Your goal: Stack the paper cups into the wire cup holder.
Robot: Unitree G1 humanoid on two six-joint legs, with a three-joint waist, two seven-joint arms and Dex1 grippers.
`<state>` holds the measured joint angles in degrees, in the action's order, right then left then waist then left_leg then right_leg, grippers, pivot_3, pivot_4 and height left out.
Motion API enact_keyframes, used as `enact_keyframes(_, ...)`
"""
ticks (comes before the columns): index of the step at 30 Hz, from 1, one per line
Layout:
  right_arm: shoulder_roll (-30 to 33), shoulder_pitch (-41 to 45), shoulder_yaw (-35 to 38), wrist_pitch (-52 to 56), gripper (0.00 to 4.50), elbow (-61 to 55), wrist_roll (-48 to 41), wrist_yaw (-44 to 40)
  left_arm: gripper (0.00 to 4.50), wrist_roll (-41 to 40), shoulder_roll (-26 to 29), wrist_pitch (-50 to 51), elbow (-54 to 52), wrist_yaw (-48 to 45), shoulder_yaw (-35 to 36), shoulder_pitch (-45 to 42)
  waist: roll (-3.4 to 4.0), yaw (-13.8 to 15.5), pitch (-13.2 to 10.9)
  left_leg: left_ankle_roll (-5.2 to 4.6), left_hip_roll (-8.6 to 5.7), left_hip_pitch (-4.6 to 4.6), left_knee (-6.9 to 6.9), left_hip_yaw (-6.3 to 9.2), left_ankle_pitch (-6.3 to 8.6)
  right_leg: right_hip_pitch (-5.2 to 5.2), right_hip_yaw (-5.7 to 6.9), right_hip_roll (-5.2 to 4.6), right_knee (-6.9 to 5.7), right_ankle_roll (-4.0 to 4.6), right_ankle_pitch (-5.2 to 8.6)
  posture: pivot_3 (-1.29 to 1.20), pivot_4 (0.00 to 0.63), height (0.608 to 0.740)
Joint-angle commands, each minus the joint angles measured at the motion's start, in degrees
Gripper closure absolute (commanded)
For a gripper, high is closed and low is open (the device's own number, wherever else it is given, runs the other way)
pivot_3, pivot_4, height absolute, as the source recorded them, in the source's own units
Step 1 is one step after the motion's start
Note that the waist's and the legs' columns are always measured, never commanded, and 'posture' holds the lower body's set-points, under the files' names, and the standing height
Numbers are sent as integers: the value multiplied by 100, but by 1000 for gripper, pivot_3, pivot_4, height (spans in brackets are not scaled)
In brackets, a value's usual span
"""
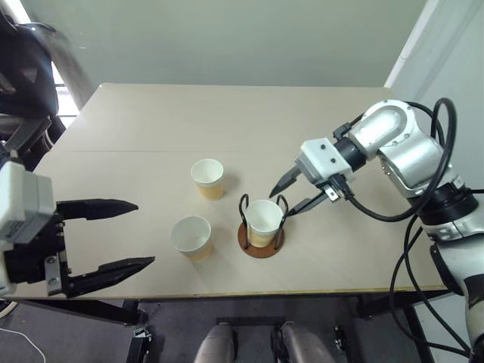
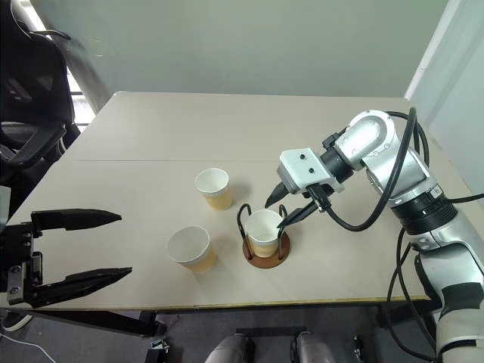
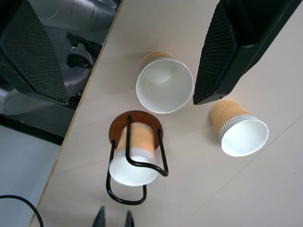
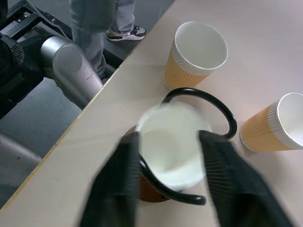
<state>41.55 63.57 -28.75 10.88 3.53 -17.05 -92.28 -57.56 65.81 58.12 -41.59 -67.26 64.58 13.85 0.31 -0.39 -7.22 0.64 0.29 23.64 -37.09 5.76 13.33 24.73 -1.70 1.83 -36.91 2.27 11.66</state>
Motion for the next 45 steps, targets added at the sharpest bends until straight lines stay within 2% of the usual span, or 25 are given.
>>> enact_keyframes(1,72,67,258,7,1141,-85,36,-22,0,-9,114,-139,87,-37,-54,-97,0,2,0,0,0,0,0,0,0,0,0,0,0,0,0,0,150,740)
enact_keyframes(4,140,158,494,93,43,-18,102,-17,0,148,220,-326,208,-141,-349,-155,1,8,0,1,0,0,0,1,0,0,0,0,0,0,0,0,150,740)
enact_keyframes(8,322,456,1032,259,43,408,159,283,0,565,434,-830,417,-266,-1124,-319,2,24,-1,3,0,6,-1,1,2,5,0,-1,1,1,-1,0,150,740)
enact_keyframes(11,491,959,1555,452,43,1231,232,699,0,1060,675,-1385,605,-252,-2112,-584,3,41,-2,6,0,12,-1,3,3,17,-1,-1,-2,6,-4,0,150,740)
enact_keyframes(15,1039,1094,2096,518,43,1652,200,650,0,1626,946,-2136,930,-491,-3370,-1029,-2,108,1,29,-1,28,4,9,18,33,2,-1,1,11,-5,0,150,740)
enact_keyframes(20,1418,922,2472,863,43,1295,47,613,0,2047,1107,-2695,1347,-876,-4570,-1763,0,89,0,58,-1,32,8,9,42,43,5,1,-2,-22,-23,0,150,740)
enact_keyframes(26,1799,460,2833,1441,43,509,-264,636,0,2521,884,-3093,1754,-1276,-5907,-2885,2,95,-1,46,4,32,16,9,32,46,9,4,-4,-31,-24,0,150,740)
enact_keyframes(33,2199,-195,3232,1982,43,-315,-483,920,0,3115,498,-3462,2276,-1779,-6919,-3577,3,106,-1,20,4,38,5,8,15,44,7,3,-4,-38,-28,0,150,740)
enact_keyframes(36,2318,-343,3327,2149,43,-548,-573,1041,0,3300,294,-3583,2507,-1873,-7125,-3711,3,106,-1,16,4,38,5,7,12,43,8,3,-5,-42,-28,0,150,740)
enact_keyframes(39,2445,-458,3398,2282,0,-724,-639,1148,576,3652,2,-3864,2874,-1880,-7389,-3890,3,108,-1,12,4,37,4,7,10,43,8,3,-6,-47,-28,0,150,740)
enact_keyframes(45,2660,-609,3484,2439,0,-936,-714,1285,2671,4004,-405,-4171,3319,-1974,-7652,-4019,3,108,0,5,3,39,2,6,5,42,6,3,-3,-66,-32,0,150,740)
